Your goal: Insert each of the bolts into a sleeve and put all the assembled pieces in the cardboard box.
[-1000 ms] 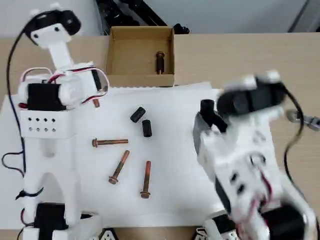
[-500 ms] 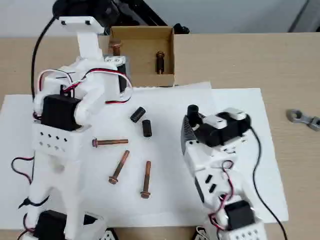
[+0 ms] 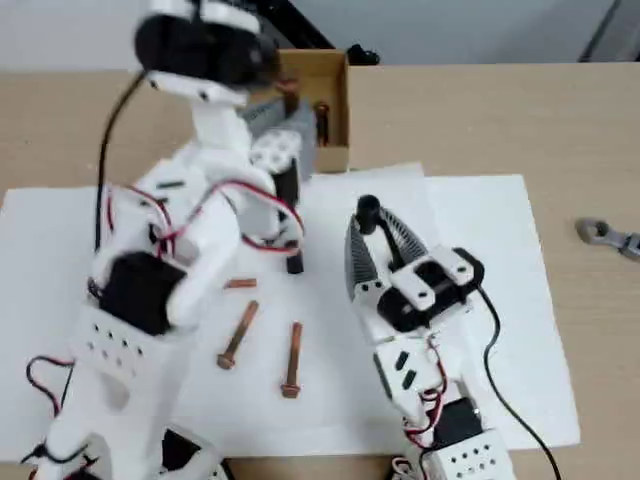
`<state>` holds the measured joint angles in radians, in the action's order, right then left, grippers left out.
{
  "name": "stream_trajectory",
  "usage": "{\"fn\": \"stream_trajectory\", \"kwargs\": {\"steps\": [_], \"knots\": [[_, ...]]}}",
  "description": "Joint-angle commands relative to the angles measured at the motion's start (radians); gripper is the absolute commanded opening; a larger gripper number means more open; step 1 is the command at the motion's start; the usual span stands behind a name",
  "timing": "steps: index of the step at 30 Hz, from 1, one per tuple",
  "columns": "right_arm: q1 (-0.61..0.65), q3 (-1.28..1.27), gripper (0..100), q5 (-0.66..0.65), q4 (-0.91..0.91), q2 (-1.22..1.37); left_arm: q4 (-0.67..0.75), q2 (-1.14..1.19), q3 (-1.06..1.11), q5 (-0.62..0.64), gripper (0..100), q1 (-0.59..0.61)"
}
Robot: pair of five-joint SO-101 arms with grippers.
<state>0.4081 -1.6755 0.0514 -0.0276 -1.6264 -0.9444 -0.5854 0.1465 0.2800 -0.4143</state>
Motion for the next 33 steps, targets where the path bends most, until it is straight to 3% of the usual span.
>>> {"fn": "stream_trajectory", "kwargs": {"steps": [1, 6, 15, 33], "knots": [[0.013, 0.029, 0.6, 0.017, -0.028, -0.013, 0.143, -0.110, 0.122, -0.008, 0, -0.029], [0.058, 0.031, 0.6, 0.081, -0.025, -0.010, 0.163, -0.117, 0.173, -0.002, 0, -0.032], [0.067, 0.014, 0.6, 0.118, 0.008, -0.010, 0.112, -0.124, 0.165, 0.000, 0, -0.161], [0.067, 0.015, 0.5, 0.118, 0.056, -0.018, 0.051, -0.115, 0.102, 0.084, 0, -0.163]]}}
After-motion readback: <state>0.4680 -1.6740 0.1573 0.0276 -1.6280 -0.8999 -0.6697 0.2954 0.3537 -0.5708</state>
